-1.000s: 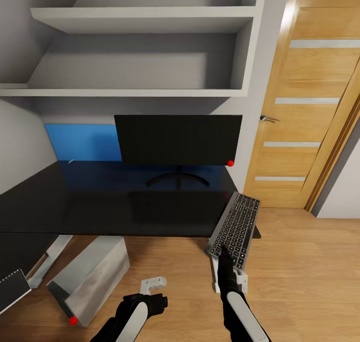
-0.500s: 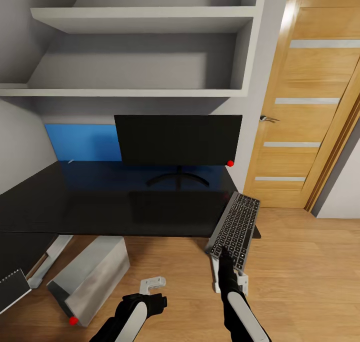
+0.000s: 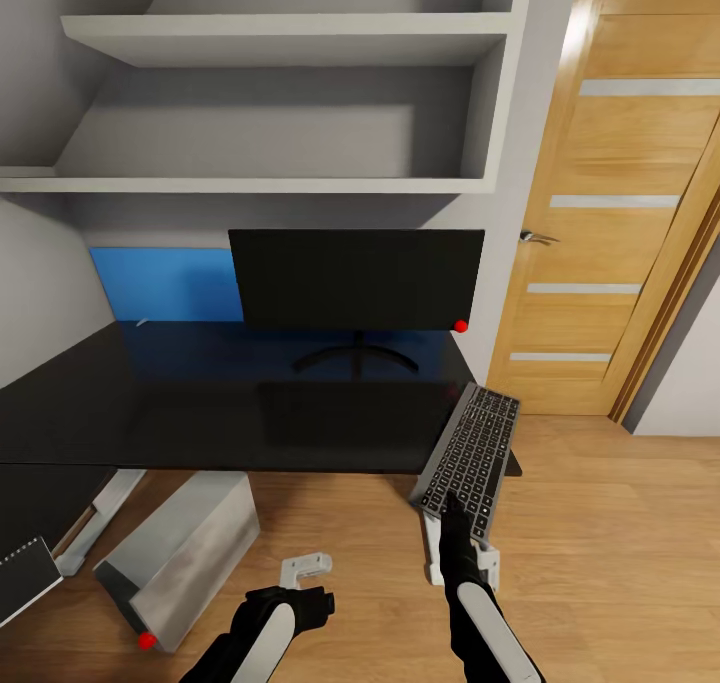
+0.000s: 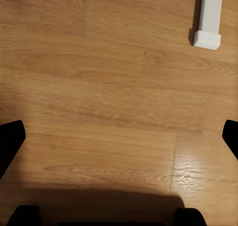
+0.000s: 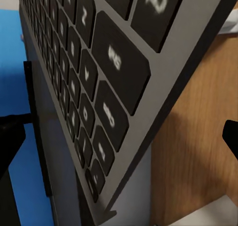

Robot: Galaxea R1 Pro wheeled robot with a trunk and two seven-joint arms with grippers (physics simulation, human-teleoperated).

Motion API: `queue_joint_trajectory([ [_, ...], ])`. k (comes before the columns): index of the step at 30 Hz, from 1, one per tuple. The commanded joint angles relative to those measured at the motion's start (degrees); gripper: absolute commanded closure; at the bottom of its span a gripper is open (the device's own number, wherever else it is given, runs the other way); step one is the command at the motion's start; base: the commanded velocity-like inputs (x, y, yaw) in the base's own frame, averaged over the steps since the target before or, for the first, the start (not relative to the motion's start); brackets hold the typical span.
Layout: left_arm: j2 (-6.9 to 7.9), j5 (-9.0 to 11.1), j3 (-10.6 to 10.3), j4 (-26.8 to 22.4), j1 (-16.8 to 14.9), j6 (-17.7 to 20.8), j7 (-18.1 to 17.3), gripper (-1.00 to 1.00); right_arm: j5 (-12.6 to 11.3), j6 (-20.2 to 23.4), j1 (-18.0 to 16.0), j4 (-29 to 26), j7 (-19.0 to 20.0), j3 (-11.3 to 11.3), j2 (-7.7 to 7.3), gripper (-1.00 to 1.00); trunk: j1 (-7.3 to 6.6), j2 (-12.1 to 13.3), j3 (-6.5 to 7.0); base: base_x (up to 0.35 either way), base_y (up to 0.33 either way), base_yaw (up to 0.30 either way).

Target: In the bedroom, organize the workspace by keeping the computer under the desk, ensuring the monitor is on the desk, placing the keyboard on the desk next to the monitor, placing the mouse on the desk next to the keyboard, moving the folder from the swivel chair onto the desk next to the mouse, stacking the notebook on top of the folder with the pen on top of the notebook, and positioning the swivel chair next to the desk.

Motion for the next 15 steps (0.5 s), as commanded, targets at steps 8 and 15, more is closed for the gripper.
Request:
queue_joint_trajectory([
  [8,0.02,0.58,-0.09,-0.03,-0.04,0.04,0.61,-1.0,0.1,-0.74,-0.05,-0.23,2.45,0.36,-0.03,-1.0,0.0,-0.03,-0.06,0.0,0.0,0.0],
  [15,0.02,0.62,-0.09,0.05,-0.04,0.04,0.61,-1.0,0.08,-0.72,-0.04,-0.23,7.23,0.51,-0.07,-1.0,0.0,-0.03,-0.06,0.0,0.0,0.0],
])
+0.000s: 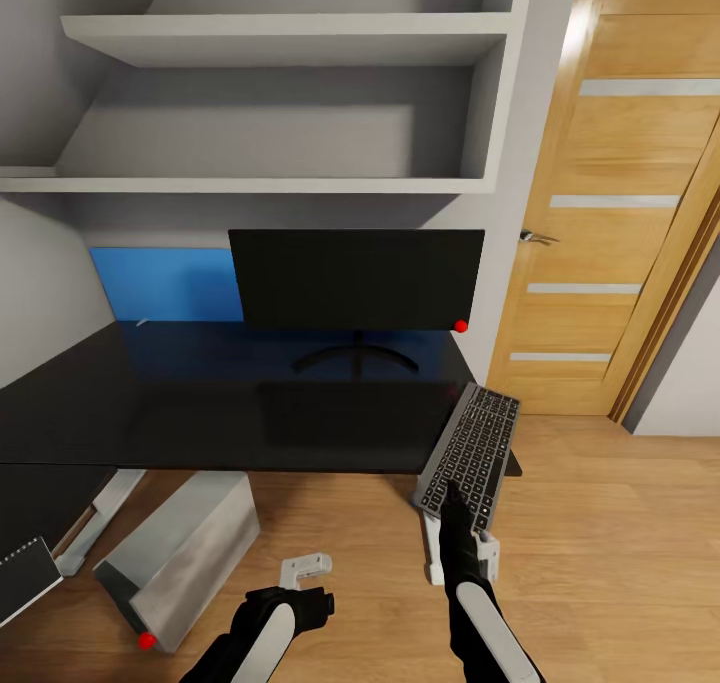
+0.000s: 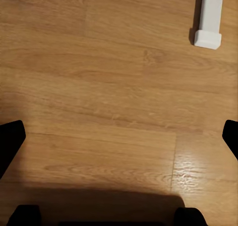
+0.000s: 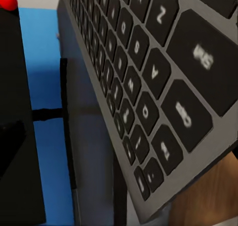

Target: In the bedroom, organize the workspace by keeping the computer under the desk, ensuring the monitor is on the desk, placing the keyboard on the desk next to the monitor, placing the mouse on the desk next to the keyboard, moving the folder from the swivel chair onto the desk next to the mouse, stacking the notebook on top of the folder with the pen on top of the notebook, and positioning the swivel chair next to the desk.

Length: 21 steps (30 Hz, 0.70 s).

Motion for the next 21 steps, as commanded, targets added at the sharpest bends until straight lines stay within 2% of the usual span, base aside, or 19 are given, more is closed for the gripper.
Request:
queue_joint_trajectory([
  [1,0.02,0.58,-0.09,-0.06,-0.04,0.04,0.58,-1.0,-0.61,-0.22,-0.04,0.02,0.47,0.14,-0.06,-1.0,0.0,-0.03,-0.06,0.0,0.0,0.0],
  [21,0.02,0.57,-0.14,-0.06,-0.04,0.04,0.67,-1.0,-0.71,-0.03,-0.03,0.05,0.98,0.14,-0.08,-1.0,0.0,-0.03,-0.06,0.0,0.0,0.0],
])
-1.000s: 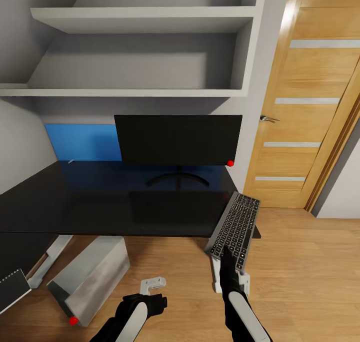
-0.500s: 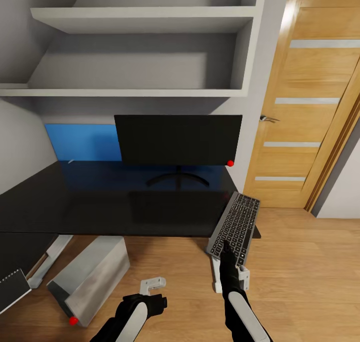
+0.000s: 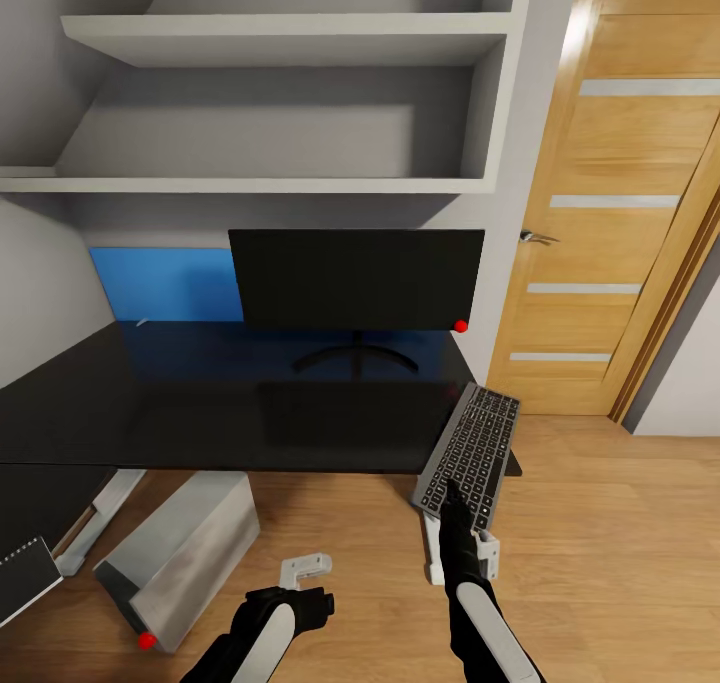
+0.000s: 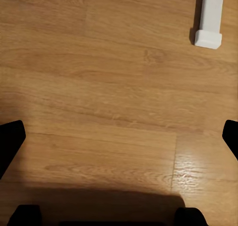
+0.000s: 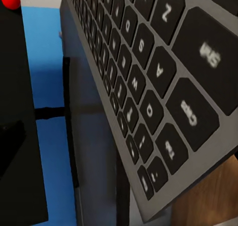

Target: In the bedroom, organize the workspace by keeping the computer under the desk, ensuring the monitor is on the desk, placing the keyboard on the desk next to the monitor, placing the mouse on the desk next to the keyboard, moving the folder from the swivel chair onto the desk next to the mouse, stacking the notebook on top of the folder with the pen on top of the notebook, and positioning the swivel chair next to the desk.

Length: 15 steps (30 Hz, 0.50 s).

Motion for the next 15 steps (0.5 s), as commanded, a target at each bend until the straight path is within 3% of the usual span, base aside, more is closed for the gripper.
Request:
queue_joint_trajectory([
  [1,0.02,0.6,-0.1,-0.07,-0.04,0.02,0.58,-1.0,-0.6,-0.36,-0.04,-0.01,0.24,0.15,-0.03,-1.0,0.0,-0.03,-0.06,0.0,0.0,0.0],
  [6,-0.06,0.62,-0.21,-0.07,-0.04,-0.05,0.58,-1.0,-0.52,-0.38,-0.04,0.05,0.18,0.15,-0.01,-1.0,0.0,-0.03,-0.06,-0.059,-0.076,0.0],
  [15,-0.14,0.66,-0.22,-0.07,-0.04,-0.05,0.53,-1.0,-0.51,-0.4,-0.04,0.07,0.23,0.15,-0.03,-1.0,0.0,-0.03,-0.06,-0.244,-0.102,0.0],
])
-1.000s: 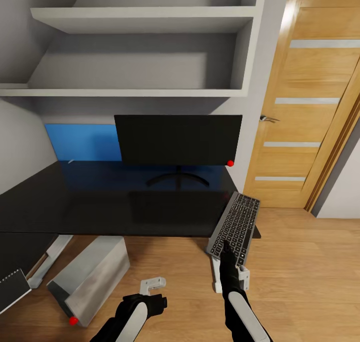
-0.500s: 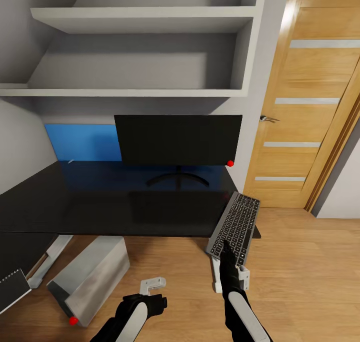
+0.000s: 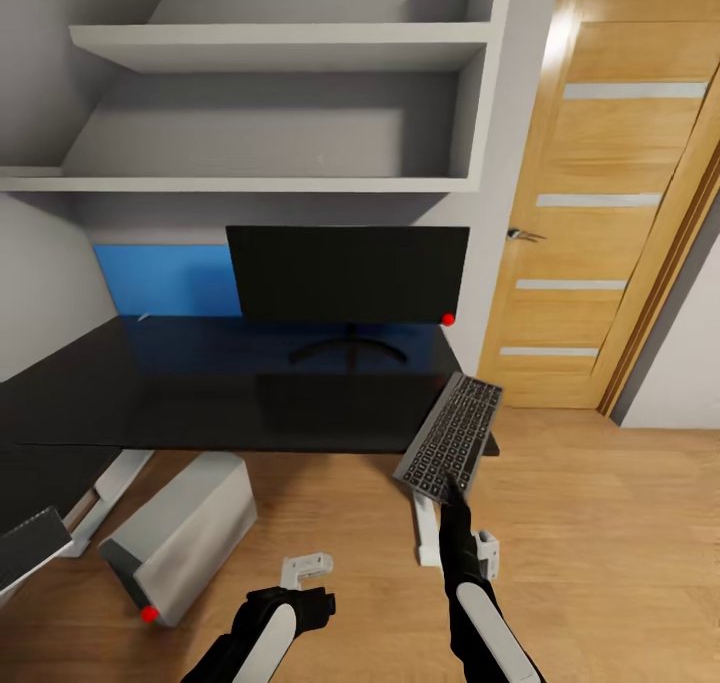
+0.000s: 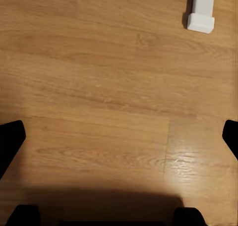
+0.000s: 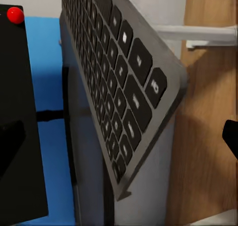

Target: In the bedroom, organize the workspace by keeping the computer under the desk, ensuring the monitor is on the desk, placing the keyboard on the desk next to the monitor, placing the mouse on the desk next to the keyboard, moving the folder from the swivel chair onto the desk next to the mouse, stacking the notebook on top of the folder with the pen on top of the notebook, and positioning the swivel chair next to the desk.

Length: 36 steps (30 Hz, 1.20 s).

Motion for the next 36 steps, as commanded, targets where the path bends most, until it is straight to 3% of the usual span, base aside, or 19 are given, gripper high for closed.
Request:
queue_joint_trajectory([
  [1,0.04,0.58,-0.06,-0.07,-0.04,0.04,0.57,-1.0,-0.6,-0.37,-0.04,-0.01,0.24,0.15,-0.03,-1.0,-0.03,-0.04,-0.06,-0.271,-0.02,0.0],
  [11,0.14,0.54,-0.01,-0.08,-0.04,0.04,0.59,-1.0,-0.6,-0.35,-0.04,-0.01,0.18,0.15,-0.02,-1.0,-0.03,-0.04,-0.06,-0.255,-0.005,0.0],
  [25,0.41,0.44,0.31,0.01,-0.04,0.0,0.58,-1.0,-0.51,-0.68,-0.04,-0.08,0.41,0.04,-0.13,-1.0,-0.03,-0.04,-0.06,-0.031,-0.129,0.0],
  [33,0.6,0.36,0.43,0.02,-0.04,-0.05,0.63,-1.0,-0.59,-0.82,-0.09,-0.24,0.28,-0.29,-2.34,-1.0,-0.03,-0.04,-0.06,0.0,-0.044,0.0],
  [36,0.61,0.36,0.43,-0.04,-0.04,-0.12,0.62,-1.0,-0.6,-0.79,-0.07,-0.41,0.26,-2.09,-3.41,-1.0,-0.03,-0.04,-0.06,0.0,-0.005,0.0],
])
